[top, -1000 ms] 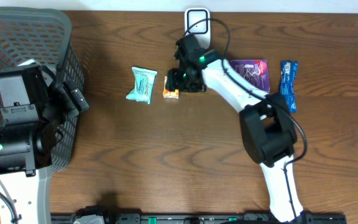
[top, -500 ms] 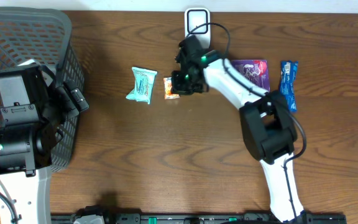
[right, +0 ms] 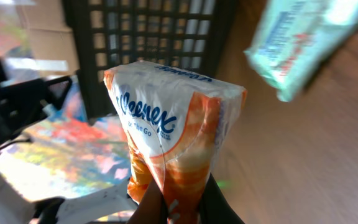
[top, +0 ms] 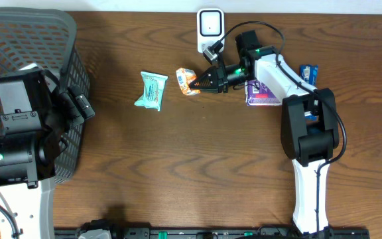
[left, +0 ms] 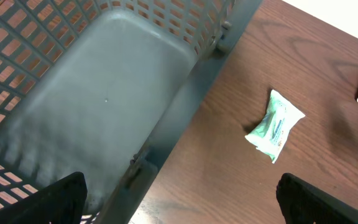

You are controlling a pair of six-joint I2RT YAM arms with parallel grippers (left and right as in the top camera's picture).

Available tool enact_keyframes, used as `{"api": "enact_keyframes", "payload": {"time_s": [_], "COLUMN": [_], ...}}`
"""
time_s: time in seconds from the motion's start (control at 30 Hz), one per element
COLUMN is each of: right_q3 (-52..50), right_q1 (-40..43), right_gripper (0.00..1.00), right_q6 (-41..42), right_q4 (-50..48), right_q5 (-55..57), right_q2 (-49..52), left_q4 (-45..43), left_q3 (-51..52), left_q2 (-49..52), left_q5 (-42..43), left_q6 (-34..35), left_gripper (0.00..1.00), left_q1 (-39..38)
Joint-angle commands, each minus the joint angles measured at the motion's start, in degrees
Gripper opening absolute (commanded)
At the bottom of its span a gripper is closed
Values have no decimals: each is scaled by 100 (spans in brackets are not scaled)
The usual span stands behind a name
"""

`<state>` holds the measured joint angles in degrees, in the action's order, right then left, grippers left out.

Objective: Scan the item barcode
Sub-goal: 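Raise the Kleenex pack to the scanner and set it down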

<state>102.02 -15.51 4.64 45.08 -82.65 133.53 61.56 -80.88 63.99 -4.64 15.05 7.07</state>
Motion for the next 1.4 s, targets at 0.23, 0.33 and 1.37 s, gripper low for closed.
{"api": "enact_keyframes", "payload": {"time_s": [0.23, 0.33, 1.37], "right_q3": [-42, -39, 2271], "right_q1": [-61, -42, -404], "right_gripper": [1, 1, 85], "right_q6": [1462, 1731, 2004], "right_q4": [131, 142, 1379], "right_q5": [3882, 4662, 5401], "right_q2": [-203, -203, -205], "left_q4": [15, 15, 15], "left_q3": [-109, -109, -109], "left_q2": [4, 4, 4], "left_q5": [-52, -52, -52], "left_q6": [31, 28, 28], "left_gripper": [98, 98, 98], "left_q1": [24, 24, 24]}}
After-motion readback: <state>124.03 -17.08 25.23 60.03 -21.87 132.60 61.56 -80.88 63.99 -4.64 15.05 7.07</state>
